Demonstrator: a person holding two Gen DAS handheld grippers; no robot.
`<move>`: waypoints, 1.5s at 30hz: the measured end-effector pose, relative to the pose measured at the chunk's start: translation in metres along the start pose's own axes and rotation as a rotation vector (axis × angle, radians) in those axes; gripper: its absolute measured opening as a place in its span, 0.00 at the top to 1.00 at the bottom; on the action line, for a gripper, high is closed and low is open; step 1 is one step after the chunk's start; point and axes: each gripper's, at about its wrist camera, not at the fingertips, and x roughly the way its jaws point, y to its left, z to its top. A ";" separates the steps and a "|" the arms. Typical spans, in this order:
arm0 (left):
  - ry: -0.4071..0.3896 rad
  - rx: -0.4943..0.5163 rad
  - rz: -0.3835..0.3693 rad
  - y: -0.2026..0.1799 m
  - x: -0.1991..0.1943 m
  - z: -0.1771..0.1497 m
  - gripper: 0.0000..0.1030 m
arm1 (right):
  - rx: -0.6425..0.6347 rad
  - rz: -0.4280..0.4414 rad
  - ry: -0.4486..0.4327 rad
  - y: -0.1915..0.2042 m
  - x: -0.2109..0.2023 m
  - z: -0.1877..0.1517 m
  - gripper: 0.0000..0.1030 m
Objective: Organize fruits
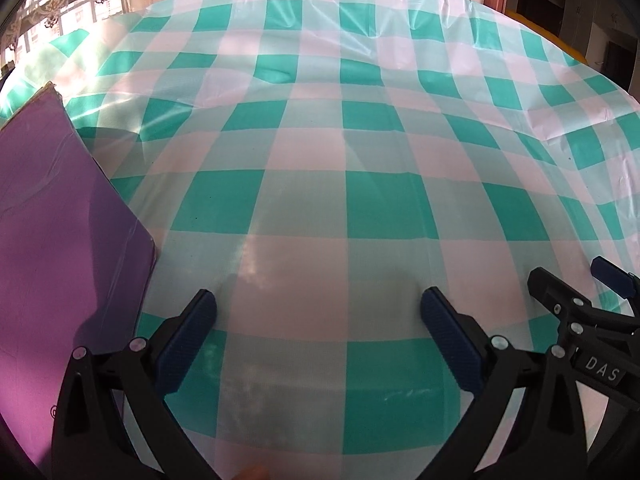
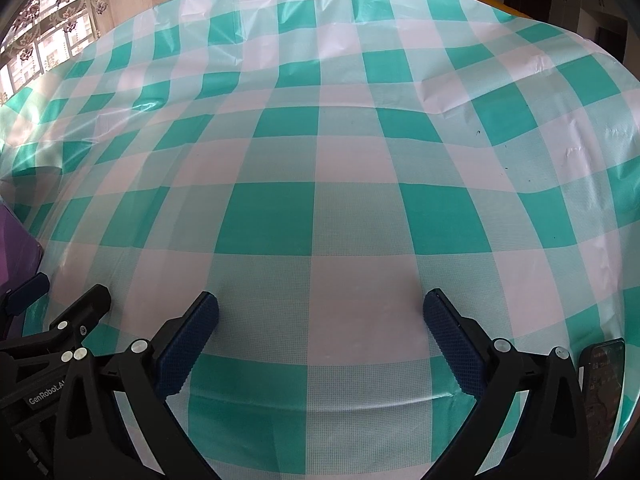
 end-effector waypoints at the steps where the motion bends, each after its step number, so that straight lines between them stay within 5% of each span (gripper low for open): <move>1: -0.001 0.000 0.001 0.000 0.000 0.000 0.01 | 0.000 0.000 -0.001 0.000 0.000 0.000 0.04; 45: -0.001 0.016 -0.012 -0.001 0.003 -0.001 0.01 | 0.000 0.003 0.002 -0.006 -0.003 0.002 0.04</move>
